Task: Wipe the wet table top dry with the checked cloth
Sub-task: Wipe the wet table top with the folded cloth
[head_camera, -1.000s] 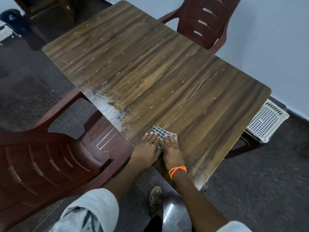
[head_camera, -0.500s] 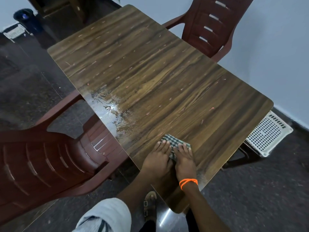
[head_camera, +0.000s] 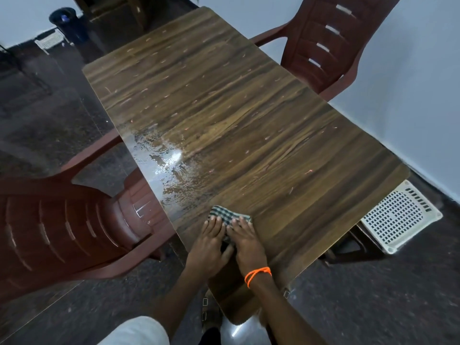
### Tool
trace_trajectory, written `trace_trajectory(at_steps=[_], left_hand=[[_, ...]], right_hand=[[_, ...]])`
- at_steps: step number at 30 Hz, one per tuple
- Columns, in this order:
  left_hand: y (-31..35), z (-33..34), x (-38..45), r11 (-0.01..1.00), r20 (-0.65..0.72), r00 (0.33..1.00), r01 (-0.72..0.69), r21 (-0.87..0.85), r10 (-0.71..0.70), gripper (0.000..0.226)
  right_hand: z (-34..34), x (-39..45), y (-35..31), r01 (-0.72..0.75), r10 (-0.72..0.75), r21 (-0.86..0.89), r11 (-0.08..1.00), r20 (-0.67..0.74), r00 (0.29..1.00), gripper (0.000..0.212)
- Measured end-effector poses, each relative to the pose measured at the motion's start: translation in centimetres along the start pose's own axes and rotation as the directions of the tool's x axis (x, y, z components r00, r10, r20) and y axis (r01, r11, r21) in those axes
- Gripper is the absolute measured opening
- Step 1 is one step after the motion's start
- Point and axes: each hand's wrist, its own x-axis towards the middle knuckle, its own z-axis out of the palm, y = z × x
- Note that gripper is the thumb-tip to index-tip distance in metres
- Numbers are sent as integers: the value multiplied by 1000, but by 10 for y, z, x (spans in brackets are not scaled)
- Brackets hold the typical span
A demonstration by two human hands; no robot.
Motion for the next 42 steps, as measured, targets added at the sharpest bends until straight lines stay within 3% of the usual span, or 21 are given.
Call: trace_trajectory(at_steps=[6,12,19,26,33,37,42], left_hand=[[55,5,48,994,-16,995,-102,30,102,68],[58,-10,94,996,-36,999,2,86,2,63],[36,-13,61,991,-35,995,96,94,-93,67],[80,8,47,999,28,999,35,33,-36,72],[95,-11,115,995,64,998,-32,94,26,81],[73,-25,134,989,54,998,8,149,-16,61],[57,-28,119,992,33,999,-2,127,-3,63]], right_hand=[[-58,0,50,-68,66,-98,993,-28,997,49],[-68,60,68,-74,77,-87,993,42,996,46],[-42,55,44,32,-27,-39,999,116,993,45],[-71,4,68,14,-13,-13,1000,18,1000,49],[-91,47,96,-130,126,-33,991,-113,986,55],[-80,82,86,-144,141,-38,989,-83,987,52],[-57,74,70,-86,84,-49,995,-40,996,48]])
